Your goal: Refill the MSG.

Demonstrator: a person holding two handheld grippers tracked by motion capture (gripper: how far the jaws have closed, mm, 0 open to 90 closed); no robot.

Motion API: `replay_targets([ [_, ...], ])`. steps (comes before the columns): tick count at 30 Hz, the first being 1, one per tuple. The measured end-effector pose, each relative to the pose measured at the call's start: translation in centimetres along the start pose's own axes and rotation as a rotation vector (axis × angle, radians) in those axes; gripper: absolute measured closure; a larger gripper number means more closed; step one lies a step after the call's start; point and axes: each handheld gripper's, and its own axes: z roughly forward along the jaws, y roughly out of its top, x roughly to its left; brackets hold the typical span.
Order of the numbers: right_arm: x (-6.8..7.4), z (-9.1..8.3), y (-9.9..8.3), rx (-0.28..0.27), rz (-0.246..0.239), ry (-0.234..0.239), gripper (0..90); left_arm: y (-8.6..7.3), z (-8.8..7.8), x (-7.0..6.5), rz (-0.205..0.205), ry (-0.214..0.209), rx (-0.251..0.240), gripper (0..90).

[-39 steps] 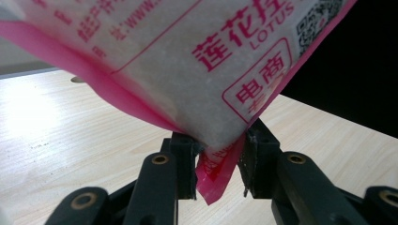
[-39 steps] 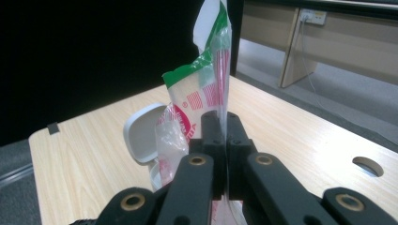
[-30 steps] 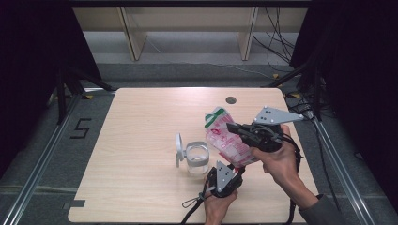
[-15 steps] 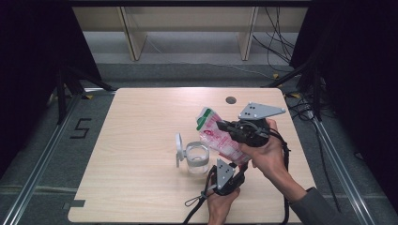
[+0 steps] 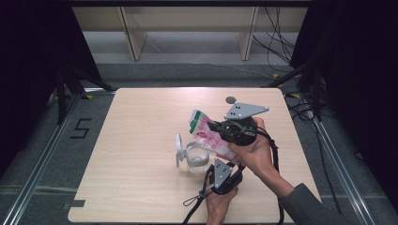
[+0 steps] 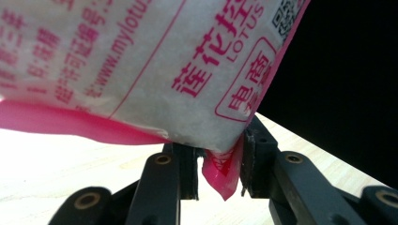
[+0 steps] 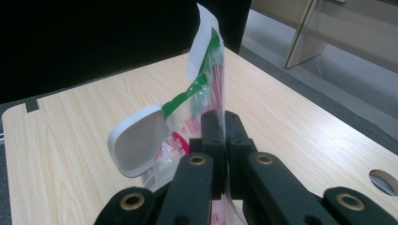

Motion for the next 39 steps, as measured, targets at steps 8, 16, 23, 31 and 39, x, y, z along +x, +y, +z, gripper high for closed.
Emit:
replay_targets([
  [8,0.1,0.4,-0.1,0.021,-0.006,0.012,90.0,0.0,0.1,0.0,-0.007,-0.01,-0.001,71.1],
  [16,0.2,0.6,-0.2,0.023,0.013,0.007,90.0,-0.1,0.2,0.0,0.0,-0.019,0.002,71.3],
  [23,0.3,1.4,-0.2,0.033,-0.001,0.021,90.0,-0.1,0.2,0.0,-0.008,-0.028,-0.003,71.5],
  [31,0.4,1.8,-0.3,0.024,-0.002,0.012,90.0,-0.1,0.0,0.1,-0.005,-0.016,0.014,71.6],
  [39,0.4,1.9,-0.4,0.023,0.006,0.012,90.0,-0.2,0.1,0.1,-0.005,-0.026,0.006,71.6],
])
